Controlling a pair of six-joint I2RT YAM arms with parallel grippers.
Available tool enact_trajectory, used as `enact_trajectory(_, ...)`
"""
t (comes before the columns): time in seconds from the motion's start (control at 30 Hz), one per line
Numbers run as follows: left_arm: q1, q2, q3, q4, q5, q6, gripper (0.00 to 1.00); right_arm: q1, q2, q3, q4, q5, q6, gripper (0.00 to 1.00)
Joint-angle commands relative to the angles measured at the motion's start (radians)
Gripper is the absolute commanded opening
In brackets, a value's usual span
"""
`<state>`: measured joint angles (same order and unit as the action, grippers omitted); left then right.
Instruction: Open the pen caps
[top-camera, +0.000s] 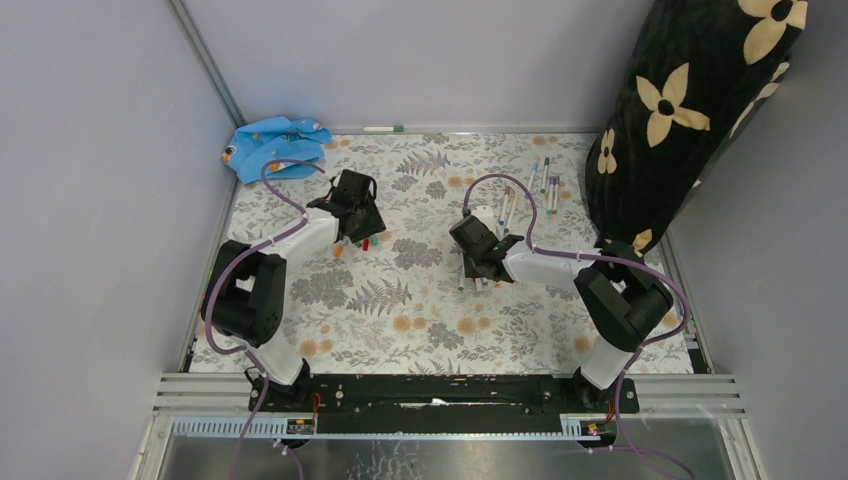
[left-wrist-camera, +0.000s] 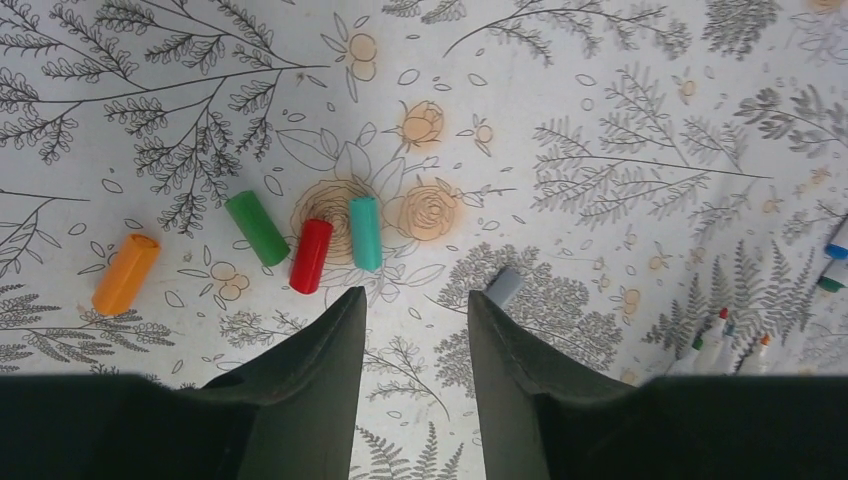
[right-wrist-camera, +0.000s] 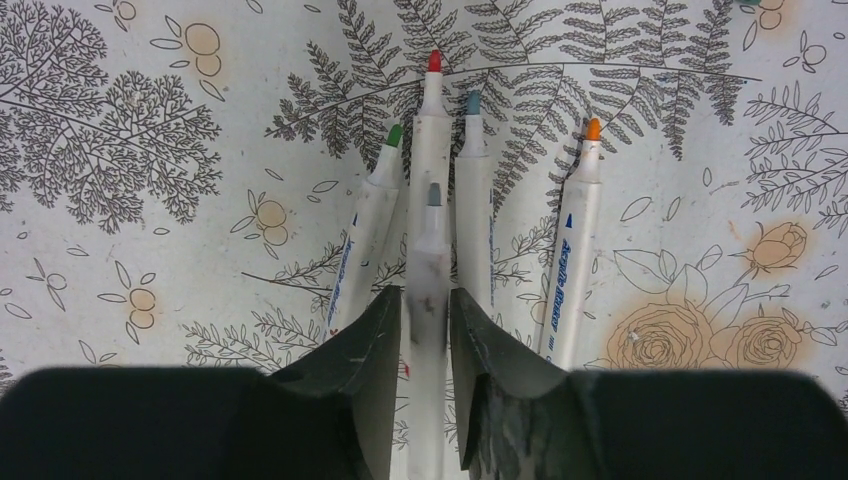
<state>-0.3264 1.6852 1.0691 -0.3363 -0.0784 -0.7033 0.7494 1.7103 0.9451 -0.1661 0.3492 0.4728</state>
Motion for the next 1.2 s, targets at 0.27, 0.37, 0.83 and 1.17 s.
enact_trajectory(0.27, -0.032, -0.056, 0.013, 0.005, -0.015, -0.023, 0.49, -0.008, -0.043, 0.042, 0.008, 0.012, 0.012, 0.38)
enact_trajectory(0.37, -0.038, -0.065, 0.018, 0.003, -0.015, -0.025, 0.49, -0.007, -0.070, 0.060, -0.011, 0.025, 0.002, 0.38)
enact_trajectory(0.83, -0.065, -0.128, 0.050, 0.018, 0.043, -0.024, 0.62, -0.132, -0.082, 0.248, -0.099, 0.086, -0.065, 0.52)
enact_trajectory(1.17, -0.069, -0.174, 0.039, 0.104, 0.135, -0.027, 0.69, -0.284, 0.132, 0.458, -0.104, 0.020, -0.125, 0.57)
